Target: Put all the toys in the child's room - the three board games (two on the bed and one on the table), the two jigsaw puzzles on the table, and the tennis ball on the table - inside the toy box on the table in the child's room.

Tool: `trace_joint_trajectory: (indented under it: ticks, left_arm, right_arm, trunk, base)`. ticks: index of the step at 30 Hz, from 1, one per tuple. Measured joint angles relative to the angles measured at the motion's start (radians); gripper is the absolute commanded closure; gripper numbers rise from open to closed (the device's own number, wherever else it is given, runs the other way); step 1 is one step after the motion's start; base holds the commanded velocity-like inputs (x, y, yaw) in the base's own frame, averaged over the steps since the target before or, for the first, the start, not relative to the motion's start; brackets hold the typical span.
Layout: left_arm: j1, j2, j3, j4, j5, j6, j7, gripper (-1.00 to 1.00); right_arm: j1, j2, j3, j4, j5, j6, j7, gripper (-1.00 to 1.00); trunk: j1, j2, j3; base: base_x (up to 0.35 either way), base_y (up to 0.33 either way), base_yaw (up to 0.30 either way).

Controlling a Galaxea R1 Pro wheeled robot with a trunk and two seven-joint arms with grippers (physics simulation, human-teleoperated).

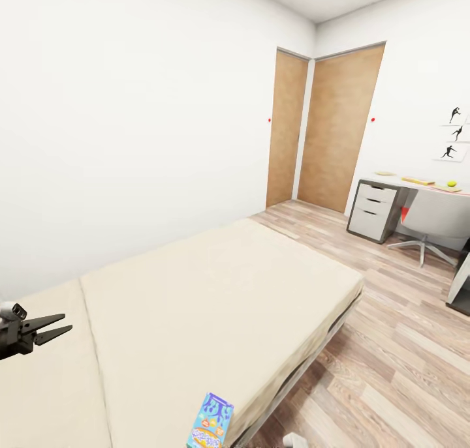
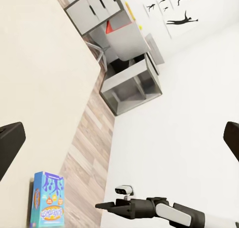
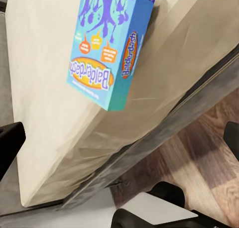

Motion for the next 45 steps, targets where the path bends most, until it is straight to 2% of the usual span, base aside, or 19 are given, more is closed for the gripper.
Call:
trace_joint_trajectory:
  ticks: [35,45]
  left_arm:
    - [0.000,0.000,0.000,0.000,0.001,0.000,0.000,-1.00]
    - [0.000,0.000,0.000,0.000,0.002,-0.001,0.000,-1.00]
  right_arm:
    - [0.000,0.000,-0.003,0.003,-0.001,-0.007,-0.002,-1.00]
    - [-0.007,-0.002,-0.014,0.039,-0.007,-0.029,-0.015,-1.00]
  trunk:
    - [0.000,0.000,0.000]
    - [0.000,0.000,0.000]
  base:
    - [-0.011,0.041,0.000]
    - [0.000,0.000,0.000]
